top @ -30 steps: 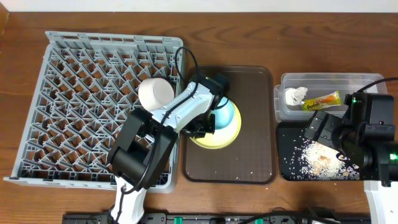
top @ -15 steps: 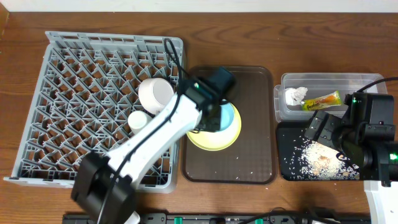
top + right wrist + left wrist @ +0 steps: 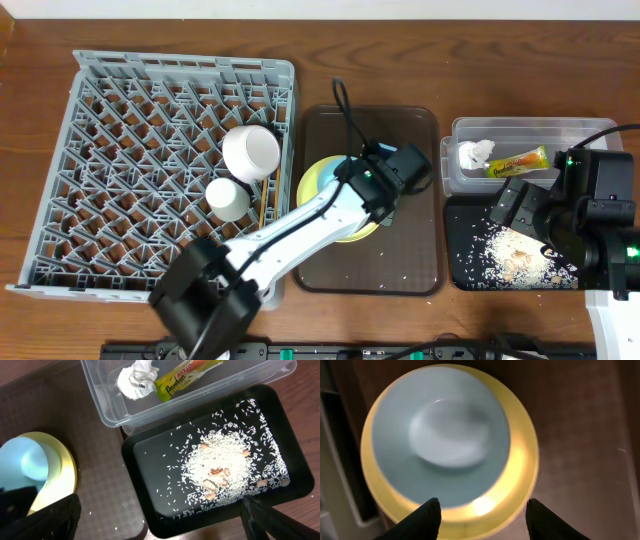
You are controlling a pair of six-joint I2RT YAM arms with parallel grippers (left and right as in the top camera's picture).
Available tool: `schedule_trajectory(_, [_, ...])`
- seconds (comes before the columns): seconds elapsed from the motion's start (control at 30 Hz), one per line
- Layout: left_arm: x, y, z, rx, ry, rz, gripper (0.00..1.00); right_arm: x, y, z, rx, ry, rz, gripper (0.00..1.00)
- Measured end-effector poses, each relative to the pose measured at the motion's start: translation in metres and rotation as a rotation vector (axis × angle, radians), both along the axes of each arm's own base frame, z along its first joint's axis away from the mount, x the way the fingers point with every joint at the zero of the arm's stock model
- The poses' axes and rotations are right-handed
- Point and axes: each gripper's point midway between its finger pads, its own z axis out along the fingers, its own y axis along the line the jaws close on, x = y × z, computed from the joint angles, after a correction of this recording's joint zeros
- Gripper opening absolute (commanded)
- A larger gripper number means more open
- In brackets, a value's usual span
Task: Sort waste into correct bins and load items into the dishwasher
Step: 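Lift the light-blue bowl and carry it left over the rack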
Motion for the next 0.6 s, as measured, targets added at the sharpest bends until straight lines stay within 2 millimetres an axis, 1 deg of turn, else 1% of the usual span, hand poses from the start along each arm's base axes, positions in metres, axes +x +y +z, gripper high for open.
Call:
schedule_trajectory(0.13, [0.006, -0.003, -0.023, 0.033, 0.007, 0.003, 0.47, 0.0, 0.0, 0.0, 0.0, 0.0, 0.0, 0.99])
schedule_trajectory(0.27, [0.005, -0.002, -0.045, 0.07, 0.037, 0.0, 0.45, 0.0, 0.0, 0.0, 0.0, 0.0, 0.0, 0.99])
schedule_trajectory(0.3, [0.005, -0.002, -0.05, 0.08, 0.045, 0.0, 0.41, 0.0, 0.0, 0.0, 0.0, 0.0, 0.0, 0.99])
schedule_trajectory(0.4, [0.003, 0.0, -0.065, 0.108, 0.066, -0.003, 0.25, 0.0, 0.0, 0.0, 0.0, 0.0, 0.0, 0.99])
schedule_trajectory(0.43, [0.003, 0.001, -0.069, 0.118, 0.073, -0.011, 0.22, 0.0, 0.0, 0.0, 0.0, 0.0, 0.0, 0.99])
schedule_trajectory(0.47, [0.002, 0.001, -0.072, 0.123, 0.078, -0.012, 0.19, 0.0, 0.0, 0.0, 0.0, 0.0, 0.0, 0.99])
schedule_trajectory(0.5, [0.002, 0.002, -0.073, 0.128, 0.079, -0.015, 0.13, 0.0, 0.0, 0.0, 0.0, 0.0, 0.0, 0.99])
schedule_trajectory(0.53, [0.002, 0.002, -0.073, 0.129, 0.081, -0.016, 0.1, 0.0, 0.0, 0.0, 0.0, 0.0, 0.0, 0.99])
schedule_trajectory(0.6, [0.002, 0.002, -0.073, 0.129, 0.079, -0.021, 0.08, 0.0, 0.0, 0.0, 0.0, 0.0, 0.0, 0.99])
